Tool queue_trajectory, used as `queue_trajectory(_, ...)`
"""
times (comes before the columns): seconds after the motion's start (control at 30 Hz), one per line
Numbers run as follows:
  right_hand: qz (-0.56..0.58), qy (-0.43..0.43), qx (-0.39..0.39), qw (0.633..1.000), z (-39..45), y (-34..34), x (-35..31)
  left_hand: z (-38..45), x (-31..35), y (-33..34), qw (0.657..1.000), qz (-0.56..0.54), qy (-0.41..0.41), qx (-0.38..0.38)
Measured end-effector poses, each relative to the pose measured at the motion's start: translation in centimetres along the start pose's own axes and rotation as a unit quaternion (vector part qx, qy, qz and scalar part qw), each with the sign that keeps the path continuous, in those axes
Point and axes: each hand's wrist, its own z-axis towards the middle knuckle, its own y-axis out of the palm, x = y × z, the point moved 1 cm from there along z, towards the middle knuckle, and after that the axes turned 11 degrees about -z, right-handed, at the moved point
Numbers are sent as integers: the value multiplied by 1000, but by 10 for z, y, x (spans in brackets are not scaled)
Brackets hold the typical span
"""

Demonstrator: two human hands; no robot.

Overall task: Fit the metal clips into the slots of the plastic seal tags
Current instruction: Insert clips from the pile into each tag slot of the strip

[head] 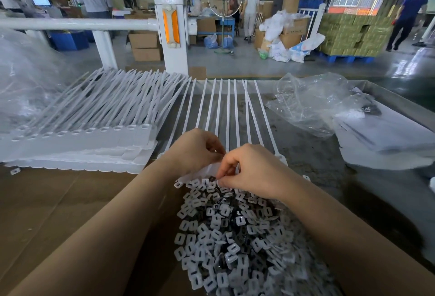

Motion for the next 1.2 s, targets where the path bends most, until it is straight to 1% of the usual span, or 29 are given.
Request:
queue_trajectory(0.13, 12, -5, 2, 1000, 1, 0, 0, 0, 1, 0, 1000, 12, 1, 3)
queue_trajectory(0.2, 45, 7, 38, 998, 1, -2, 0, 1, 1, 0, 1000, -8, -1, 1)
queue_trajectory(0.27, 74, 31, 95, 992, 2, -5, 2, 1, 1, -2, 996, -90, -16, -15)
queue_trajectory(0.3, 88, 43, 127, 987, 3, -7, 3, 1, 2, -4, 987, -151, -32, -33)
queue_trajectory(0.37, 109, 60, 187, 974, 3, -9, 5, -1, 3, -7, 957, -269, -71, -81)
queue_trajectory(0.4, 114, 64, 209, 969, 3, -10, 6, -2, 2, -9, 940, -314, -86, -101)
queue_trajectory(0.47, 118, 67, 228, 964, 4, -10, 6, -3, 2, -12, 910, -381, -108, -121)
queue_trajectory(0.57, 122, 68, 235, 962, 5, -9, 7, -2, 2, -14, 878, -442, -132, -126)
queue_trajectory(0.77, 143, 64, 241, 958, 4, -9, 8, 0, 0, -13, 843, -497, -157, -132)
queue_trajectory(0.9, 168, 57, 243, 953, 4, -9, 5, -1, -3, -15, 842, -494, -160, -148)
queue_trajectory(1.03, 167, 56, 257, 950, 5, -8, 7, -1, -3, -17, 835, -503, -159, -155)
queue_trajectory(1.1, 140, 74, 253, 955, 6, -7, 10, 0, -3, -17, 848, -489, -156, -129)
queue_trajectory(1.13, 113, 87, 239, 960, 6, -6, 12, 1, -4, -17, 862, -472, -153, -102)
queue_trajectory(1.2, 43, 109, 181, 976, 7, -3, 16, 2, -7, -15, 901, -411, -137, -28)
